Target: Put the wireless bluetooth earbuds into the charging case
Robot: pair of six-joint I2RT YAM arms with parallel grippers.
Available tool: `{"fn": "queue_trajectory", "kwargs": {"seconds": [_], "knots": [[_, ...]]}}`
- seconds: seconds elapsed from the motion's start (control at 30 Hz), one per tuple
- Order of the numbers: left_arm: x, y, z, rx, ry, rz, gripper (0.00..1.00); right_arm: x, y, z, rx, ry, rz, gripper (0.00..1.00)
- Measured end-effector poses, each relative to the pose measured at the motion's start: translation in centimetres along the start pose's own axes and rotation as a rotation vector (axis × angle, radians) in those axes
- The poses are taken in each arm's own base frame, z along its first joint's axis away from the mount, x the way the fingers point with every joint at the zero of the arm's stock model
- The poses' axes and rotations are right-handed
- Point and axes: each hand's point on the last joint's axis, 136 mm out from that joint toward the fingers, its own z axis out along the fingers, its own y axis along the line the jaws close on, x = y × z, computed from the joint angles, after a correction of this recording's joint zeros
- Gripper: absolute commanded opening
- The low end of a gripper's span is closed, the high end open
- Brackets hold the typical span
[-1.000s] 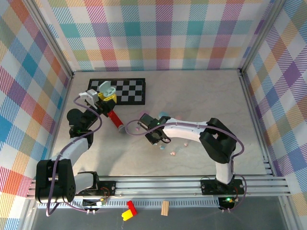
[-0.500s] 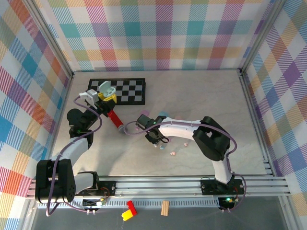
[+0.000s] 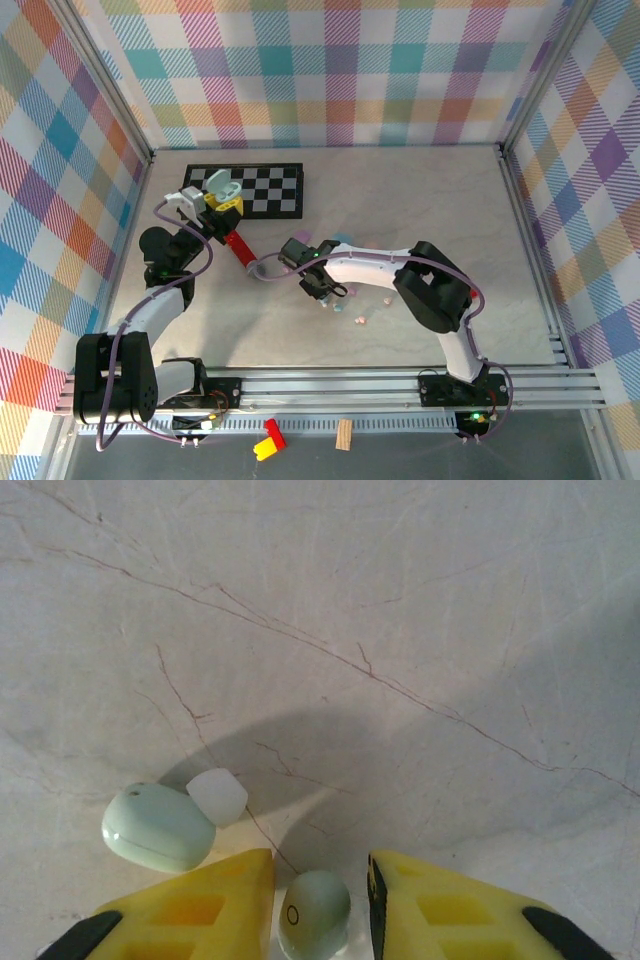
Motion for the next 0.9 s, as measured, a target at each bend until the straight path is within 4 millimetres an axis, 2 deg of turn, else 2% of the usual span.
{"fn": "queue_trajectory", "kwargs": {"seconds": [0.3,0.47,0.6,0.9], "knots": [[0.2,0.0,0.0,0.001,0.009,0.003,0.24,0.1,0.0,0.0,-0.021,0.005,0.009,0.22],[0.9,0.1,0.0,0.0,0.036,-0.002,0.24,0.5,-0.3,-1.0,-0.108,-0.014,0.064,0.22],[1.9,-0.8,0.3,0.033,0.069,0.01,0.24,0.1,-1.8,-3.4,-0.219,-0.076,0.167,0.22],[5.5,-6.3,2.2,0.211,0.163,0.017,0.24,-1.4,-6.6,-10.8,-0.546,-0.291,0.439,0.23]]}}
